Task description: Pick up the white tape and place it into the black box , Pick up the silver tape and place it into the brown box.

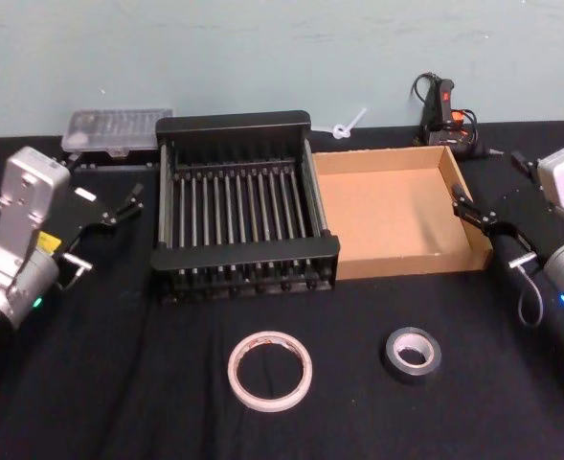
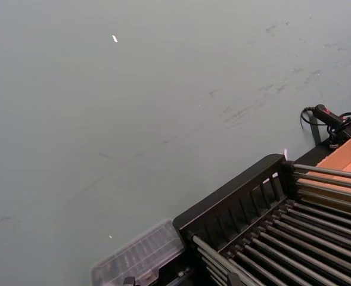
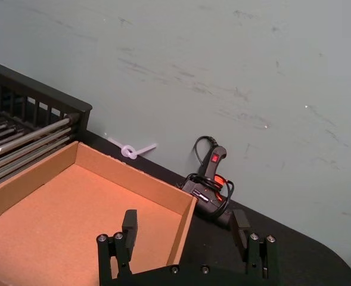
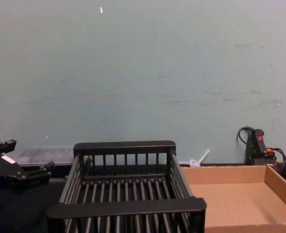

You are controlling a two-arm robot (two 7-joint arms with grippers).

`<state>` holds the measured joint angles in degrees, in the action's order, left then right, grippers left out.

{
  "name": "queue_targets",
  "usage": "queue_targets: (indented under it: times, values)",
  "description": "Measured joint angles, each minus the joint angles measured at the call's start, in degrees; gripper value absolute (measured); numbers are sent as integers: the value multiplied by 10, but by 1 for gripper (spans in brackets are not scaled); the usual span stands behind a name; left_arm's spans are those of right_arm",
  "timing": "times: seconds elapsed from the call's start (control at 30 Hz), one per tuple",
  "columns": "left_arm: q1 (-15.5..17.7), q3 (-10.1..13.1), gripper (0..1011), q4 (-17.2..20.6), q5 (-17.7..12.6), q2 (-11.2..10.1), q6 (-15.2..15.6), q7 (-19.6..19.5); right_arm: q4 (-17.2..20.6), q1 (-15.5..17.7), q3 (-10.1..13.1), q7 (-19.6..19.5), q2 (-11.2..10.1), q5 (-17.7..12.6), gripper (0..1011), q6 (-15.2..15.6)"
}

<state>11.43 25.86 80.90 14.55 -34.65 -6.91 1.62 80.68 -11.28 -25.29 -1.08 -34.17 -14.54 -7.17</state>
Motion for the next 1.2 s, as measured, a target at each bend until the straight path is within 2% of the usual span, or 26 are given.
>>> queue_targets:
  times: [0.37, 0.63, 0.93, 1.2]
  values:
    - [0, 0, 1001, 0, 0, 0, 0, 0, 2, 9, 16, 21, 12, 2, 1000, -4]
    - [0, 0, 1001, 0, 0, 0, 0, 0, 27, 30, 31, 40, 17, -13, 1000, -6]
    - [0, 0, 1002, 0, 0, 0, 0, 0, 78, 68, 49, 64, 17, -39, 1000, 2]
    - [0, 0, 1001, 0, 0, 0, 0, 0, 129, 112, 62, 96, 7, -63, 1002, 19]
